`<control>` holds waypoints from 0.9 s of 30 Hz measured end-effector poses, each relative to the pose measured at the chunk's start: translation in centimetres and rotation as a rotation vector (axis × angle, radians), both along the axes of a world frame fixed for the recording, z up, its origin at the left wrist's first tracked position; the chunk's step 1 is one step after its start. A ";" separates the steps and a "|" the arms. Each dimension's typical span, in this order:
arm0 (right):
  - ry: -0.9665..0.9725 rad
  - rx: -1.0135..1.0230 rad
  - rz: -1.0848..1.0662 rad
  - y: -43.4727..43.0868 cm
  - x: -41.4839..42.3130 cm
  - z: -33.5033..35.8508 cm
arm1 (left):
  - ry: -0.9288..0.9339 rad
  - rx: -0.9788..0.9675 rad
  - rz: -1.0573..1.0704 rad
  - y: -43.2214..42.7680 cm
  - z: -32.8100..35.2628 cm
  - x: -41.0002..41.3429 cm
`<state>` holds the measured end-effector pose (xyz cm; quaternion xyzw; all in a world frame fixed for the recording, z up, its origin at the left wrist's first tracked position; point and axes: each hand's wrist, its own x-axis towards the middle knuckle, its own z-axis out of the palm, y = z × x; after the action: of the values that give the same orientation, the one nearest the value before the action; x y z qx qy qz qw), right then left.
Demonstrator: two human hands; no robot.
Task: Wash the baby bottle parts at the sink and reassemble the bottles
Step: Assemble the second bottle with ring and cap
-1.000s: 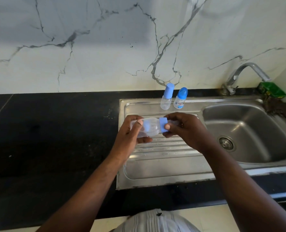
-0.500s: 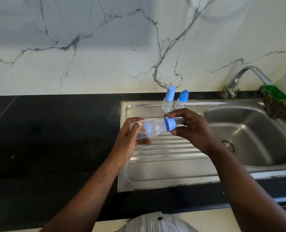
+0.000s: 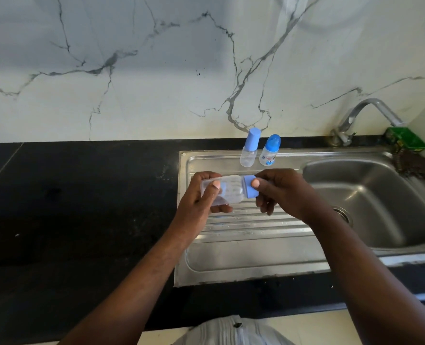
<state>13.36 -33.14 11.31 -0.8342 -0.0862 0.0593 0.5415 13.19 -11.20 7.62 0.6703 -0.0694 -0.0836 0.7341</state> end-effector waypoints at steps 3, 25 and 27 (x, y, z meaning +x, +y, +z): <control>0.069 0.073 -0.009 0.2 0.2 -0.2 | 0.035 -0.041 0.019 -0.3 -0.4 0.2; -0.160 -0.204 0.000 -3.1 1.0 -0.2 | 0.061 -0.035 -0.035 -2.9 -0.8 1.1; -0.115 -0.204 0.044 -3.6 1.1 -0.3 | 0.008 -0.004 -0.054 -3.1 -0.8 1.2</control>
<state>14.50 -36.70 11.06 -0.8849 -0.1287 0.0317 0.4465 14.43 -14.34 6.80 0.6666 -0.0845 -0.1059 0.7330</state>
